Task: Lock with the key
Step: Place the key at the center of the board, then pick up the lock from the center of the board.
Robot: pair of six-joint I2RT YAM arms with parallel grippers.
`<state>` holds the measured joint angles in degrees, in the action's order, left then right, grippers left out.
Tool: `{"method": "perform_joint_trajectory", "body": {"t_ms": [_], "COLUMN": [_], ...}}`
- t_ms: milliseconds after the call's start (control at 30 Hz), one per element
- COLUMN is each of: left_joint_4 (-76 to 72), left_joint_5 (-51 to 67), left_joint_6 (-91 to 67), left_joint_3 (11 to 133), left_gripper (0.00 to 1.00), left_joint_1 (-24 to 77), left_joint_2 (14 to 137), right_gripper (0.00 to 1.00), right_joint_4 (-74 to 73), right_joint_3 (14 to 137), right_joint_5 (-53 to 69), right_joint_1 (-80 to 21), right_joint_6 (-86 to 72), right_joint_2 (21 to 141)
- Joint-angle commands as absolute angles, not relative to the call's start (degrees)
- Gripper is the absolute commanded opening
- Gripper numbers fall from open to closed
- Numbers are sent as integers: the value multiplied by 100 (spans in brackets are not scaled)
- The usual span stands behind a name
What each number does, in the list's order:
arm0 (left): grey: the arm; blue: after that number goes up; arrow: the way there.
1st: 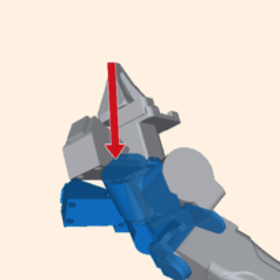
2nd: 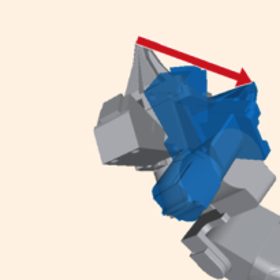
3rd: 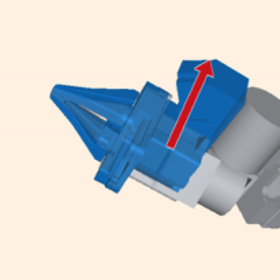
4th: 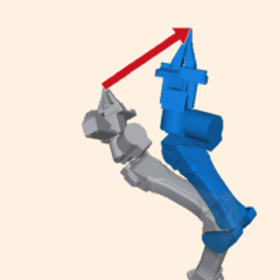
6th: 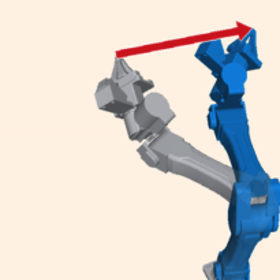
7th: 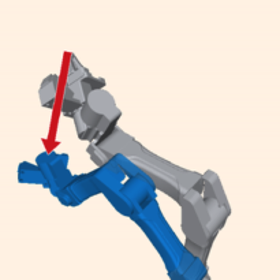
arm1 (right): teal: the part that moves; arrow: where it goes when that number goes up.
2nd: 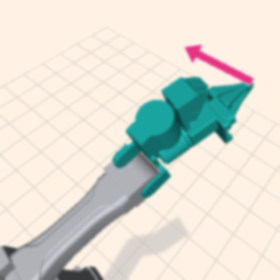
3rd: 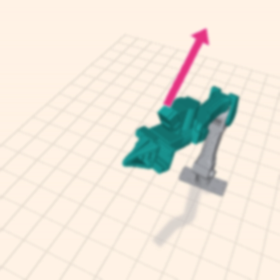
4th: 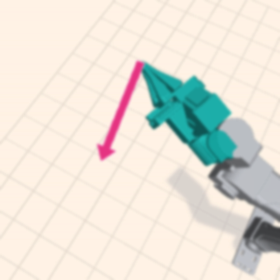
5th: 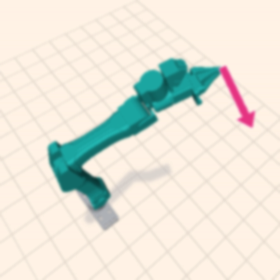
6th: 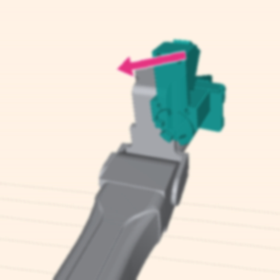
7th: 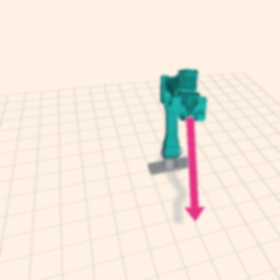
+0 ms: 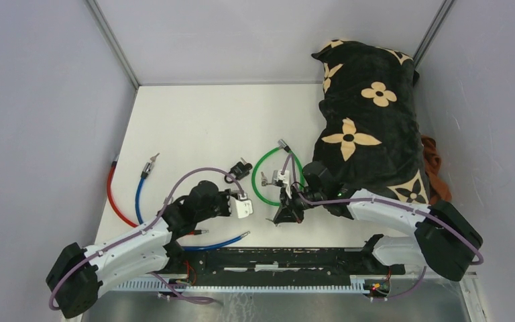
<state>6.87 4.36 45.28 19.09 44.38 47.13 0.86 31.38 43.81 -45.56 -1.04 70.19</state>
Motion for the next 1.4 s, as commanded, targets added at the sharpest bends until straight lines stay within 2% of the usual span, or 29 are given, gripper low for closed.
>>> {"method": "perform_joint_trajectory", "body": {"t_ms": [0, 100, 233, 333, 467, 633, 833, 1000, 1067, 1133, 1300, 1367], "left_joint_4": [252, 748, 1072, 1248, 1382, 1142, 1149, 3137, 3905, 4665, 5544, 5508], "left_joint_5": [102, 883, 1768, 2095, 2098, 1977, 1133, 57, -401, -646, -152, 186], "left_joint_6": [5177, 4881, 4337, 4120, 3699, 2363, 680, 1303, 1834, 2272, 2987, 3060], "left_joint_3": [1838, 1972, 2076, 2157, 2422, 2908, 3461, 4428, 4843, 5228, 6074, 6287], "left_gripper": [3, 15, 41, 61, 76, 80, 80, 83, 88, 98, 100, 100], "left_joint_1": [4980, 5112, 5172, 5170, 5139, 4605, 2950, 1890, 1452, 888, -1329, -2036], "left_joint_2": [4813, 4954, 5049, 5015, 4894, 4751, 4507, 5166, 5655, 6235, 7683, 8011], "right_gripper": [0, 0, 1, 15, 33, 38, 42, 43, 43, 43, 48, 54], "right_joint_4": [567, 767, 629, 79, -460, -794, -1027, -940, -940, -932, -826, -920], "right_joint_3": [3147, 3168, 3319, 3602, 3887, 4247, 4499, 4562, 4550, 4489, 4128, 4057], "right_joint_5": [4085, 3965, 3646, 3183, 2681, 2323, 1708, 1539, 1477, 1472, 1429, 1332], "right_joint_1": [-4605, -4605, -4605, -4605, -4605, -4605, -4604, -4605, -4605, -4605, -4606, -4608], "right_joint_6": [-904, -1179, -1173, -879, -619, -422, -231, -55, -46, 131, 189, 223], "right_joint_2": [7504, 7886, 8271, 8436, 8433, 8236, 7911, 7780, 7748, 7685, 7229, 7053]}}
